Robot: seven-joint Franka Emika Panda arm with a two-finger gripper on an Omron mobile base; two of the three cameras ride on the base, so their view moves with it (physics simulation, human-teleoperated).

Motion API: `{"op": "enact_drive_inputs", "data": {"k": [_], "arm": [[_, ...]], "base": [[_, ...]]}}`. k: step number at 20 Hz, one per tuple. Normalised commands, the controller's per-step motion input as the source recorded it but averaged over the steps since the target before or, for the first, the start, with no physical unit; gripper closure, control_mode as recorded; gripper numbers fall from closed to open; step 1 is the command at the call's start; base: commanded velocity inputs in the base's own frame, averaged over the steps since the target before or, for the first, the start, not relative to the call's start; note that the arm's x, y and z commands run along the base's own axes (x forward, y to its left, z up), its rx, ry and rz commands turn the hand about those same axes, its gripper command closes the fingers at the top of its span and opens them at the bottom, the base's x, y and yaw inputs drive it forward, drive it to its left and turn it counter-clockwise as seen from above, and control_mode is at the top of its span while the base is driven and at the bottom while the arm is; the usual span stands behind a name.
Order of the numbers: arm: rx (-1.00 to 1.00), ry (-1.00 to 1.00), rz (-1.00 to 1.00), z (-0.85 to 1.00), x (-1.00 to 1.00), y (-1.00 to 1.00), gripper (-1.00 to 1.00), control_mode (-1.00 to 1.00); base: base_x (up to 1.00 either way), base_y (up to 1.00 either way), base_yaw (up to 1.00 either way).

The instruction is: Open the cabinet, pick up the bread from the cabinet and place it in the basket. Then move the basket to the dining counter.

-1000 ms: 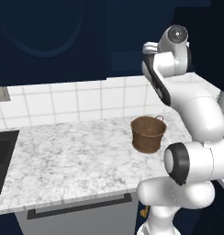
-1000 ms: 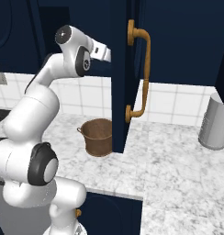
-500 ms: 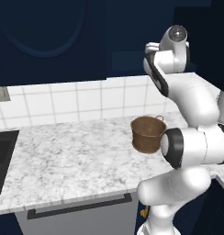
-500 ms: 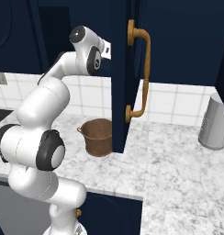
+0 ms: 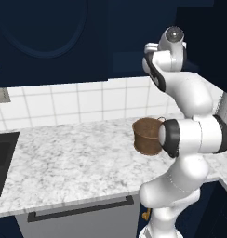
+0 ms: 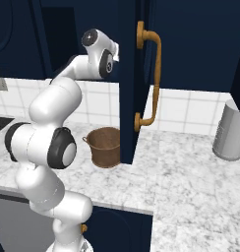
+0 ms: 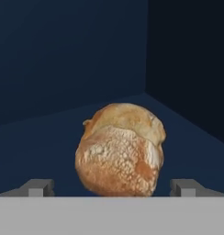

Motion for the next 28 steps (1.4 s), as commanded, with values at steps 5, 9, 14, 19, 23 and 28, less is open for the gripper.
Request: {"op": "enact_drive_inputs", "data": {"k": [5, 9, 14, 19, 23, 28], "arm": [[0.0, 0.05, -0.03, 0.0, 0.23, -0.09, -1.0, -1.0], [0.0, 0.04, -0.03, 0.0, 0.24, -0.04, -1.0, -1.0], [0.0, 0.0, 0.0, -0.05, 0.16, -0.02, -1.0, -1.0], [0.0, 0.0, 0.0, -0.21, 0.1, -0.07, 1.0, -1.0], [0.0, 0.0, 0.0, -0.06, 0.04, -0.01, 1.0, -1.0], [0.0, 0.0, 0.0, -0.03, 0.0, 0.0, 1.0, -1.0]], "base": [[0.0, 0.0, 0.0], [0.0, 0.0, 0.0], [0.0, 0.0, 0.0], [0.0, 0.0, 0.0], [0.0, 0.0, 0.0], [0.0, 0.0, 0.0]]}}
